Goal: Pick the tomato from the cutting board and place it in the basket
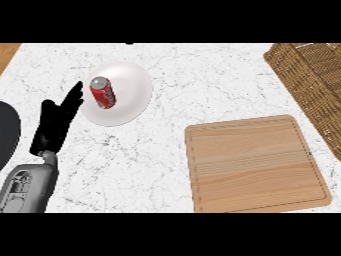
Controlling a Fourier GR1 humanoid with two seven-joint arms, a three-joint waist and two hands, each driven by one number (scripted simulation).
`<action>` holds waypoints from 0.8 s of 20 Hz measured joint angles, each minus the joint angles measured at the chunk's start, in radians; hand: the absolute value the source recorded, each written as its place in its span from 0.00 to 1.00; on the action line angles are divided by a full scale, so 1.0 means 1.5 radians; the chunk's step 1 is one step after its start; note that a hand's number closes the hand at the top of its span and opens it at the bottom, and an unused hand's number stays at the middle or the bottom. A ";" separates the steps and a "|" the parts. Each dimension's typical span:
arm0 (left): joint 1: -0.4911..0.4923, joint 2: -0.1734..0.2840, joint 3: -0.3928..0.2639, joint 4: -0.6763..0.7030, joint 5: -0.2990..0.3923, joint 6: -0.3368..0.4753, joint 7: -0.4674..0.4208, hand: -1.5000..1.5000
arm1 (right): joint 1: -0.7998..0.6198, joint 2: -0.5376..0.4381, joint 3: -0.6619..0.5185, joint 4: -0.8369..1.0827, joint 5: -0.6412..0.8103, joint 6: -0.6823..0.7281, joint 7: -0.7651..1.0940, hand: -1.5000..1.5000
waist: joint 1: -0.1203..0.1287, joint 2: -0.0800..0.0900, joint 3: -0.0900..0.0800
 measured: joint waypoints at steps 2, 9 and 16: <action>0.004 0.000 0.000 -0.002 0.001 -0.002 0.000 0.50 | -0.005 0.000 -0.016 0.027 -0.013 0.008 0.003 0.00 | 0.000 0.000 0.000; 0.008 -0.002 -0.002 -0.014 0.001 -0.005 0.005 0.50 | 0.003 0.003 -0.074 0.080 -0.061 -0.026 -0.040 0.00 | 0.002 0.002 0.001; 0.007 -0.004 -0.003 -0.018 -0.003 -0.001 0.009 0.50 | 0.006 -0.019 -0.152 0.089 -0.128 -0.094 -0.066 0.00 | 0.000 0.001 0.001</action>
